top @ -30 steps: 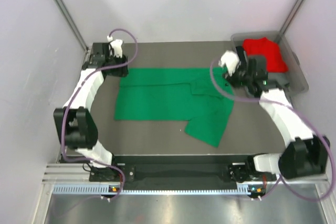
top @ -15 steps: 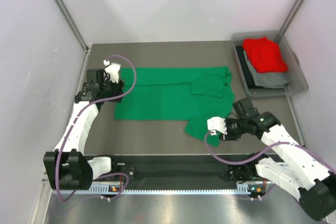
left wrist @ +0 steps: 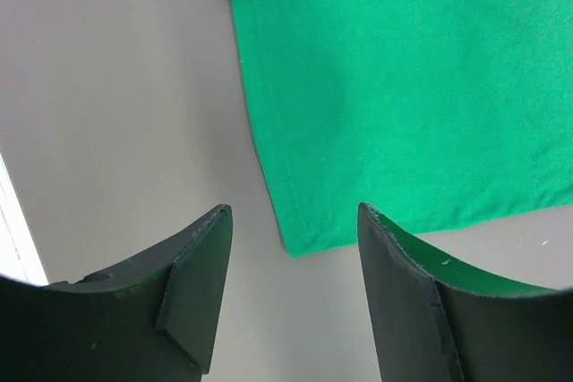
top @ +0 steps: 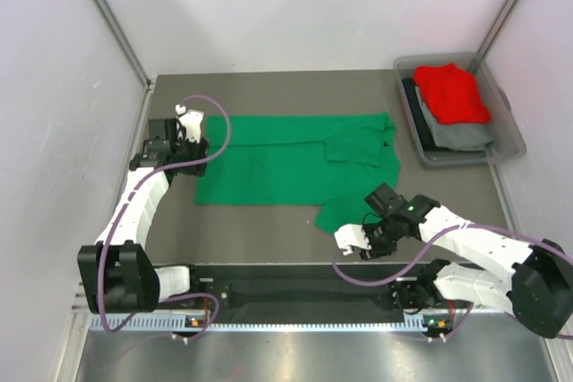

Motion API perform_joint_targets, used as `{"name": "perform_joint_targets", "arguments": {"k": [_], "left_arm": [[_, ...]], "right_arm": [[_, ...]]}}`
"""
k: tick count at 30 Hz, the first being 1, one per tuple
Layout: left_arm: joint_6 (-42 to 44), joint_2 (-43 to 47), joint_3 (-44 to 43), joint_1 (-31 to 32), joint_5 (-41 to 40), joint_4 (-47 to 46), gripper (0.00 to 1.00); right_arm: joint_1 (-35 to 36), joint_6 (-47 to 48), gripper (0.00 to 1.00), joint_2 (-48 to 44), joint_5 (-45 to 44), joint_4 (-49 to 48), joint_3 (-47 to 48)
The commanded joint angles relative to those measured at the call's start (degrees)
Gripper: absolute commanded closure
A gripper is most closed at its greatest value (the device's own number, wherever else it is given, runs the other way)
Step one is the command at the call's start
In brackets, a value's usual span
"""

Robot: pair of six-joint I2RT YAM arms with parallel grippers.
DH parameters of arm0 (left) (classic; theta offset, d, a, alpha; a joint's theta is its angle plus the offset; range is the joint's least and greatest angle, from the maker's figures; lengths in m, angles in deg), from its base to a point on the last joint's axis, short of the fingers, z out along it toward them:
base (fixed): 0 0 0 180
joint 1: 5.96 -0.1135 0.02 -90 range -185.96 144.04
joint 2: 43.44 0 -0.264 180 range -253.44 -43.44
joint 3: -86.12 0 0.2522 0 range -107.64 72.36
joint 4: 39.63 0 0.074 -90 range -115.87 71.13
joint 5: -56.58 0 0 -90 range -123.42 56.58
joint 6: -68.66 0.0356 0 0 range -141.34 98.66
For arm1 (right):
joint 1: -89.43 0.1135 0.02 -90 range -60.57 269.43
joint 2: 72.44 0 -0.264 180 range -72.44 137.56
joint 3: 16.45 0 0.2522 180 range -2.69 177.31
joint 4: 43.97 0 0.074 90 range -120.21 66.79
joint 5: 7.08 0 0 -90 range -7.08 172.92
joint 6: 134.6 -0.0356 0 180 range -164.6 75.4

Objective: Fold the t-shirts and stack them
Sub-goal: Fold the tshirt

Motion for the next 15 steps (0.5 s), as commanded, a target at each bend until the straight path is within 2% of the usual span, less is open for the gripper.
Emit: {"name": "perform_joint_targets", "arguments": {"k": [1, 7, 8, 12, 15], "left_arm": [[0.24, 0.80, 0.18, -0.52, -0.30, -2.29, 0.37], [0.32, 0.80, 0.53, -0.53, -0.30, -2.47, 0.37], [0.32, 0.80, 0.27, -0.53, -0.39, -2.29, 0.37], [1.38, 0.80, 0.10, -0.53, -1.09, -1.68, 0.37], [2.17, -0.95, -0.87, -0.53, -1.53, 1.74, 0.39]], "right_arm": [[1.13, -0.32, 0.59, 1.27, -0.73, -4.86, -0.28], [1.57, -1.55, 0.62, 5.22, -2.74, -8.98, -2.04], [1.66, -1.64, 0.65, 5.84, -2.75, -9.25, -1.86], [2.01, -2.86, 0.93, 7.87, -3.80, -9.25, -0.55], [1.92, -4.53, 1.00, 5.95, -5.73, -8.21, 0.33]]}}
